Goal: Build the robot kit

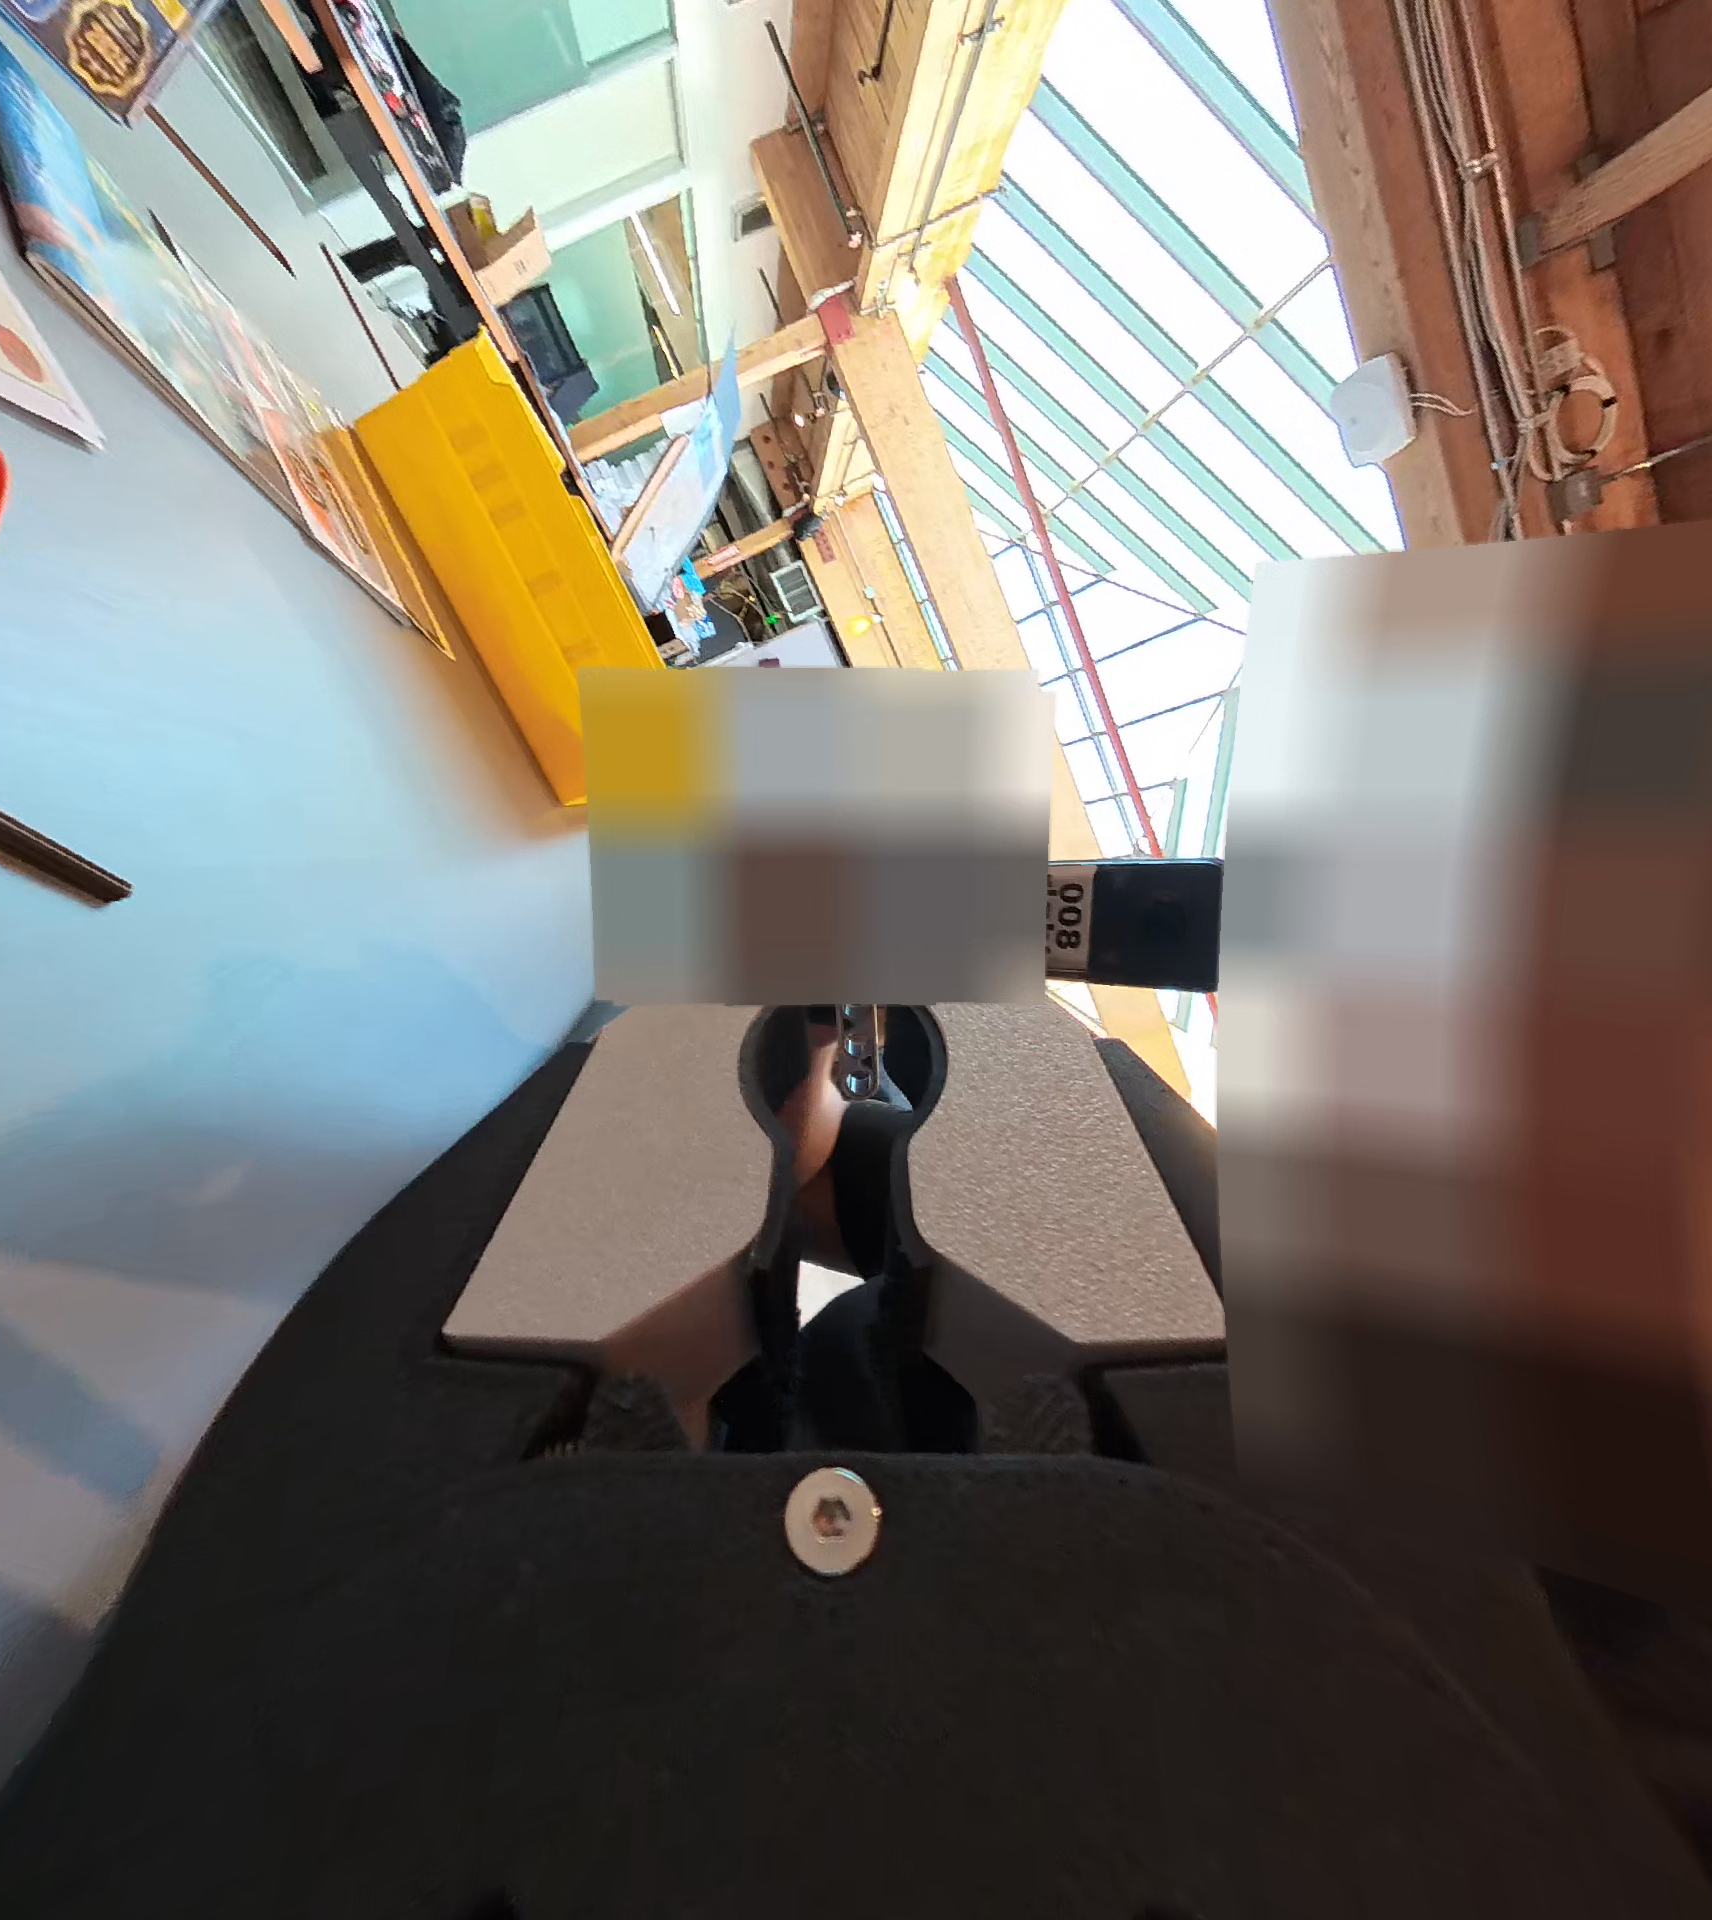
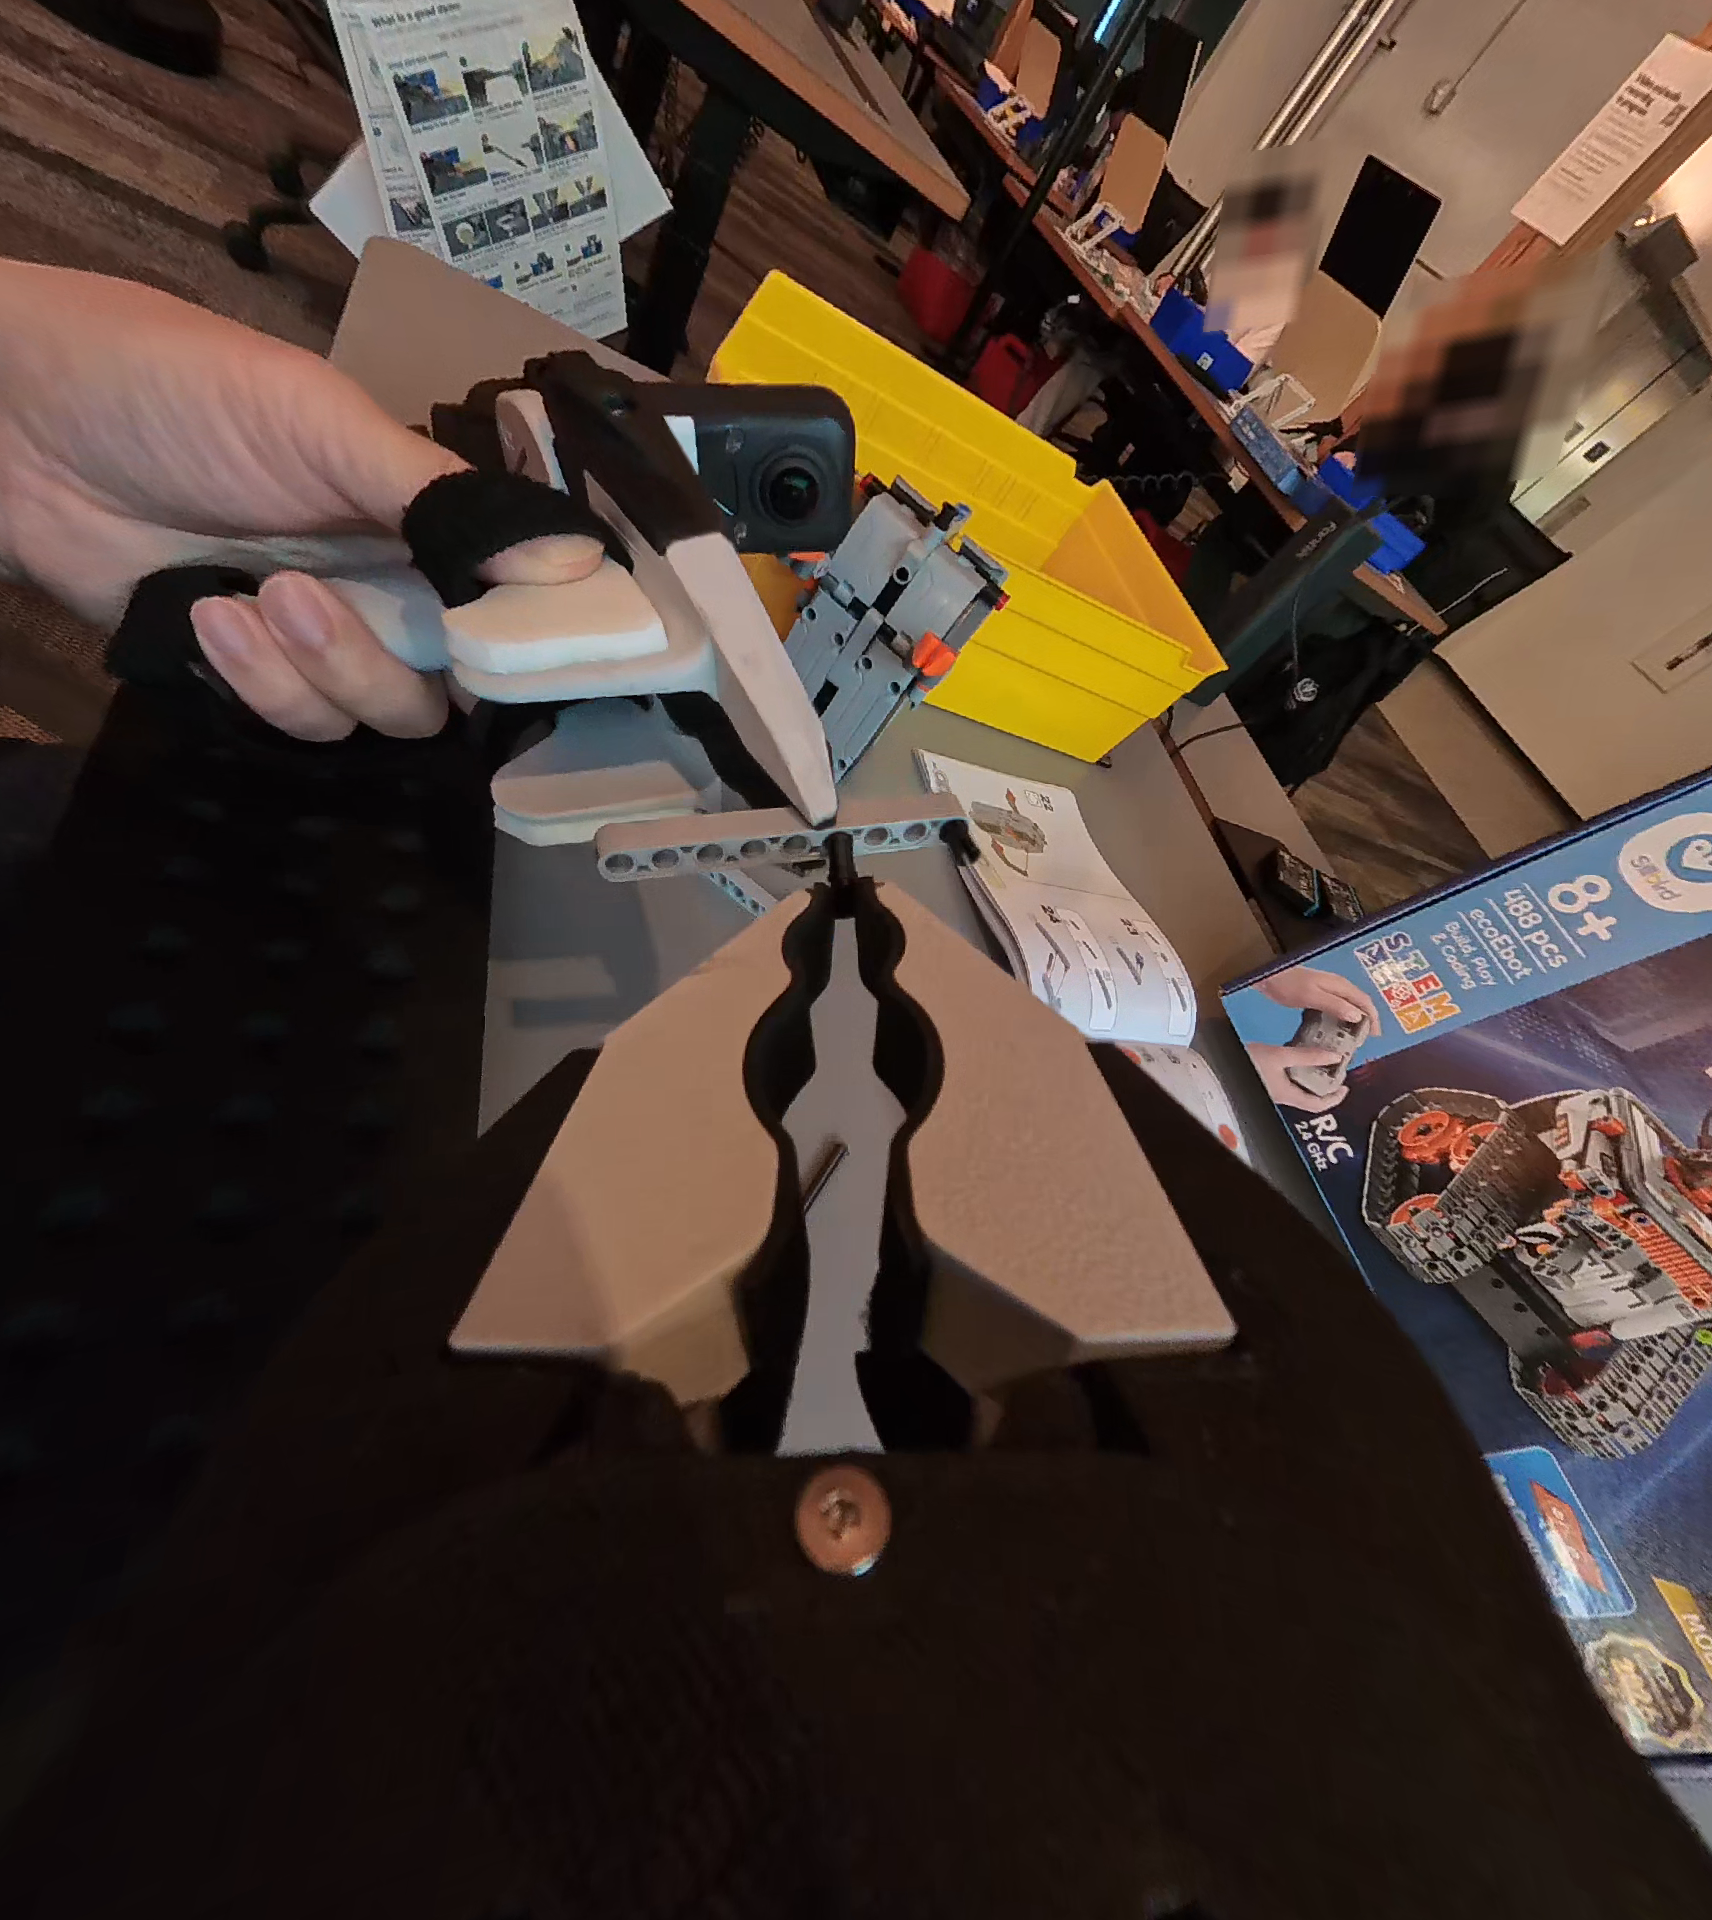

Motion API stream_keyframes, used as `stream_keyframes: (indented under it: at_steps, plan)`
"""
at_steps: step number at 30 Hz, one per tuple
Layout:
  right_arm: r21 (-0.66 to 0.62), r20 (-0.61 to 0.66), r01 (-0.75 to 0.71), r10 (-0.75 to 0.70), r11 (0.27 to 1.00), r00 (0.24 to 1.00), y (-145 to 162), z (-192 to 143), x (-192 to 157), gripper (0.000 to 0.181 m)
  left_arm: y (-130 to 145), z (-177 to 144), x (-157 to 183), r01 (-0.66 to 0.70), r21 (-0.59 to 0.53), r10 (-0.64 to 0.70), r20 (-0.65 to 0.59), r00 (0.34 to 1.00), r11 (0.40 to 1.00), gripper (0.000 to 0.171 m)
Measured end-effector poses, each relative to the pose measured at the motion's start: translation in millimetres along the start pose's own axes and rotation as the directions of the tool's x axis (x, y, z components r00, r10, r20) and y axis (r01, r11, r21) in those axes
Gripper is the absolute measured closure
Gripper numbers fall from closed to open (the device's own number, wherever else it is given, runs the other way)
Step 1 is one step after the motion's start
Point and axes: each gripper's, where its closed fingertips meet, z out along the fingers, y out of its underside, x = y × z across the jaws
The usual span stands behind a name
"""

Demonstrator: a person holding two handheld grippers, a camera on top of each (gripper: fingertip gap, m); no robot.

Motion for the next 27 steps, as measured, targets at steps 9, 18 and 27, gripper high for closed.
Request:
stream_keyframes:
  at_steps: [9, 18, 27]
  plan:
    - [-0.134, -0.088, 0.151, -0.164, 0.979, 0.983, 13.7, 4.9, 2.7, 0.179, -2.9, 2.0, -13.8, -0.067, 0.022, 0.064, 0.084, 0.994, 0.998, 0.166]
    - [-0.249, -0.105, 0.412, -0.447, 0.876, 0.888, 25.4, 10.7, -2.8, 0.180, -0.2, -1.0, -28.6, -0.060, -0.002, 0.059, 0.167, 0.984, 0.998, 0.166]
    - [-0.288, -0.013, 0.516, -0.542, 0.807, 0.840, 45.4, 19.0, -13.6, 0.180, 4.1, -8.0, -52.9, -0.059, -0.024, 0.064, 0.289, 0.955, 0.998, 0.166]
